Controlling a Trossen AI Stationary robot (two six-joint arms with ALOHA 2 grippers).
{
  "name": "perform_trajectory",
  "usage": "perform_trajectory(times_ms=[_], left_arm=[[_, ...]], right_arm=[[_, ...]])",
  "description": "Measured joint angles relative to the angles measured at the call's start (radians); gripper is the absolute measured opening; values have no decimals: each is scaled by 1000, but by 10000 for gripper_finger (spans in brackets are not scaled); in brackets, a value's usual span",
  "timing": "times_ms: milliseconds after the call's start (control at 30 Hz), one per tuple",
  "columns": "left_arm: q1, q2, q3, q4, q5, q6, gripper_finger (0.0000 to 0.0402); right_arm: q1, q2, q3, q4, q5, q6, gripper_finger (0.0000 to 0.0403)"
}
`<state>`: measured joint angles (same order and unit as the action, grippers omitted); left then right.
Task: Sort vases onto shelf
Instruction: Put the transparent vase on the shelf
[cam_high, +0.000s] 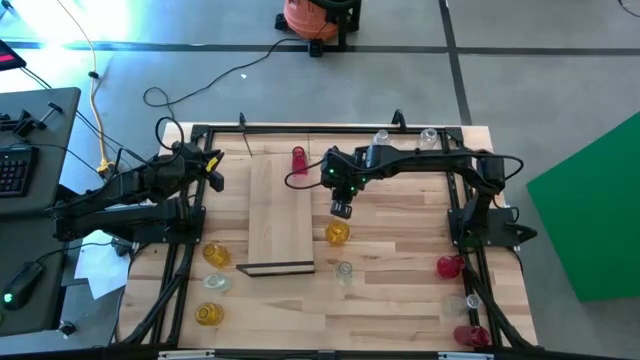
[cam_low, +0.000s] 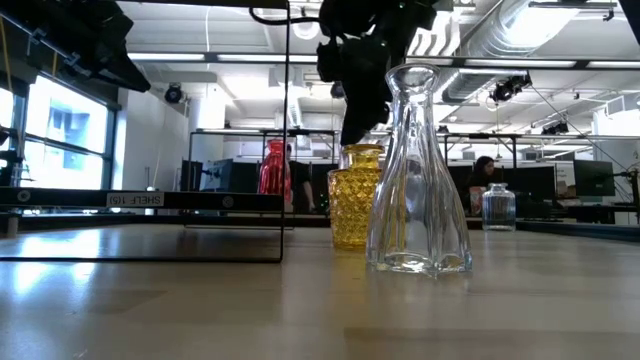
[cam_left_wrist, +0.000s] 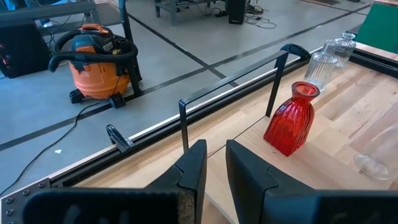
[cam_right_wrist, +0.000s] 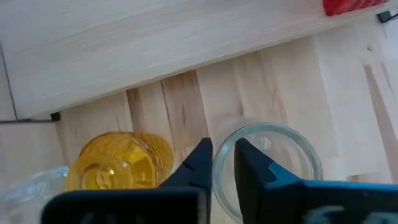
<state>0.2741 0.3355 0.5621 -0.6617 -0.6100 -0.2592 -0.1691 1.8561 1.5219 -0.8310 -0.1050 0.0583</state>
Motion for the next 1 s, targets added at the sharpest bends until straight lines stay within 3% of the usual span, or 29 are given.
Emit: perform_trajectory(times_ms=[167, 300, 667, 1000], left_arm=[[0, 0, 0, 0, 0, 0, 56], [0, 0, 0, 0, 0, 0, 56], [0, 0, 0, 0, -2, 0, 56], [0, 0, 0, 0, -4, 0, 55]], right_arm=[[4, 1, -1, -2, 7, 18, 26], [4, 2, 24, -34, 17, -3, 7], [-1, 9, 279, -190, 73, -39, 3], [3, 41, 452, -191, 67, -40, 1]])
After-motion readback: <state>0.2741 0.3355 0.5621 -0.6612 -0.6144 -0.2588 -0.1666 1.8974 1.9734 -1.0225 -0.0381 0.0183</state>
